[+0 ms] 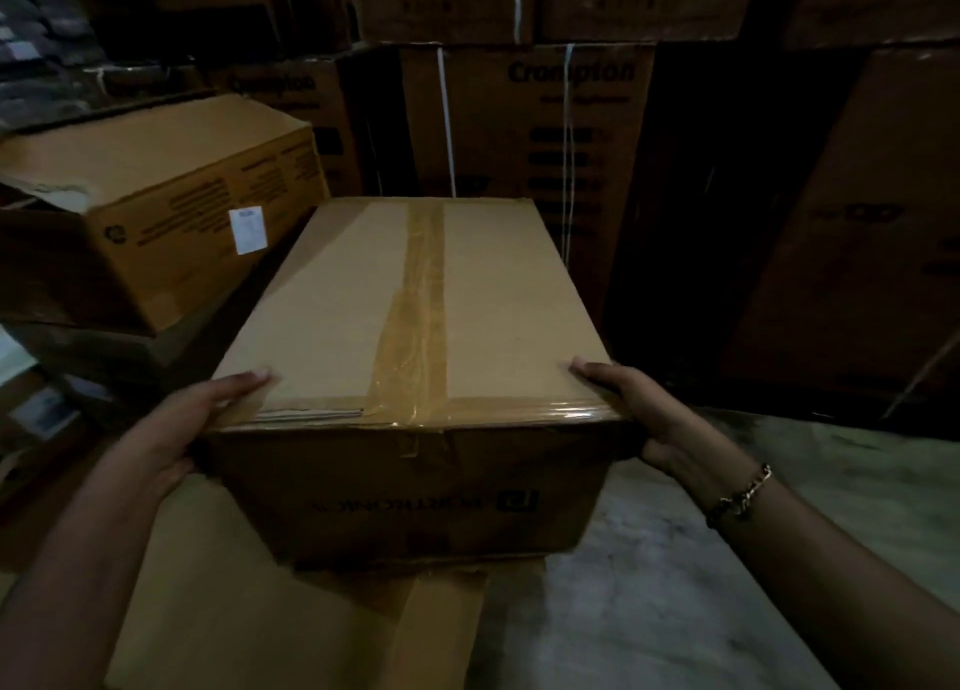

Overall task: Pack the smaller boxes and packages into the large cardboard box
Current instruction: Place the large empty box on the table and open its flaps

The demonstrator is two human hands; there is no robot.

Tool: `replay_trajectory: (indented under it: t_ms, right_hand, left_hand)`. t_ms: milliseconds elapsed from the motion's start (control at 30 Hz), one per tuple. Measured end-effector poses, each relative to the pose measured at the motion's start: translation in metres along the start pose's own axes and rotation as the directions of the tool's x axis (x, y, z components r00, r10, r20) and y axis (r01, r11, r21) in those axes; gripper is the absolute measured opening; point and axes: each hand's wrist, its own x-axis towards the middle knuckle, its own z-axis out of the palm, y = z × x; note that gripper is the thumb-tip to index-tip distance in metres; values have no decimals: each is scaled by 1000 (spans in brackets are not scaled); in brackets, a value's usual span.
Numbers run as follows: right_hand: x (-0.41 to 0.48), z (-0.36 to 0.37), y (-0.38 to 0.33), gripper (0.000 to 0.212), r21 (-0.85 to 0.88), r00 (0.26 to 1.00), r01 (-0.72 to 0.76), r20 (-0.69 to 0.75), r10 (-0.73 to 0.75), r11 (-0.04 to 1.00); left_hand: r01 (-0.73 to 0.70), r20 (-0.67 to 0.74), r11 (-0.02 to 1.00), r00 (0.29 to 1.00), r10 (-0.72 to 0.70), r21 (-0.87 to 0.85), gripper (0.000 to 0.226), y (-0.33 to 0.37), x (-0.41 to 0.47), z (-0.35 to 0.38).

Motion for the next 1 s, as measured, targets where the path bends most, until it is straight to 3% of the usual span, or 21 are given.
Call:
replay_trajectory:
  t_ms: [100,200,367,667,767,867,1000]
  right_hand:
    - [-16,-42,-3,44,47,1000,21,-19,-20,999]
    - [-36,-89,-5,42,25,995,73,-64,-71,997]
    - [-81,-179,0,54,3,984,88,-157,-86,996]
    - [-163,-323,45,42,13,956,-8,-292,11,1000]
    - [-179,-354,63,37,-14,950,-51,-311,44,999]
    - [-177,-377,77,45,-94,943,-95,-326,60,991]
    - [-149,-388,71,34,-139,919,-67,-395,7,988]
  left_hand:
    - [-57,29,998,998,57,-2,73,-8,-9,37]
    - [-80,71,997,994,80,-3,92,-18,-18,85]
    - [-135,142,989,982,125,58,101,-26,-35,173]
    - [-106,270,993,959,89,48,82,-87,-87,331]
    - [-57,315,995,949,29,78,98,-113,-99,354]
    - [-86,408,986,913,22,139,92,-122,-107,366]
    - [-73,394,982,919,-2,175,78,-107,-96,388]
